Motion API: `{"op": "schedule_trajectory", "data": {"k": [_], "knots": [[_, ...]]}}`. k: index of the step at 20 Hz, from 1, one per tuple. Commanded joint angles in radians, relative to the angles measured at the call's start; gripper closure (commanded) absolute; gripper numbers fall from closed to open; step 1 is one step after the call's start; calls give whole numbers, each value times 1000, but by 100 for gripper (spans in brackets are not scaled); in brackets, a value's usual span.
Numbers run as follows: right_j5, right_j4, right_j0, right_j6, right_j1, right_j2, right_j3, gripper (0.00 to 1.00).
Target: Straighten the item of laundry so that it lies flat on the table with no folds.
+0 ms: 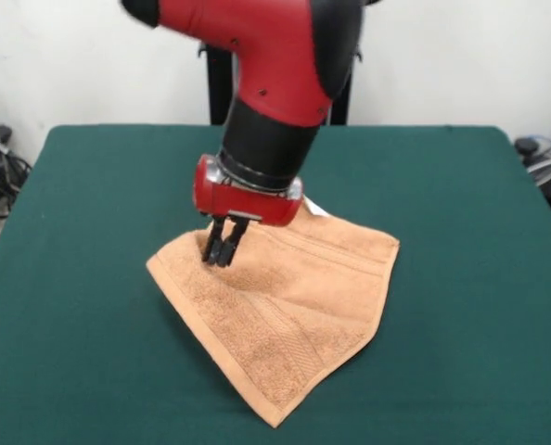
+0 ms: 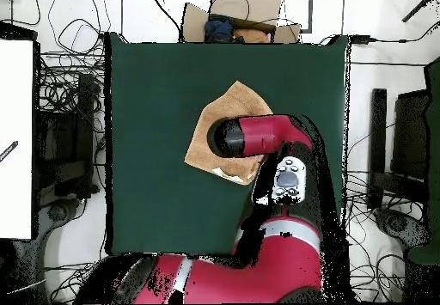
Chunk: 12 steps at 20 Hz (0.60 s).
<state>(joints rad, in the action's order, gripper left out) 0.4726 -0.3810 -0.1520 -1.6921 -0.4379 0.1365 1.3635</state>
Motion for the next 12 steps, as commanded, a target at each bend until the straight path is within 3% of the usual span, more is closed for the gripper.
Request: {"op": "schedule_trajectory", "data": {"k": [1,12], "knots": [[64,-67,113,-198,63,133,-104,100],[-18,-15,173,-262,129,224,-101,100]]}}
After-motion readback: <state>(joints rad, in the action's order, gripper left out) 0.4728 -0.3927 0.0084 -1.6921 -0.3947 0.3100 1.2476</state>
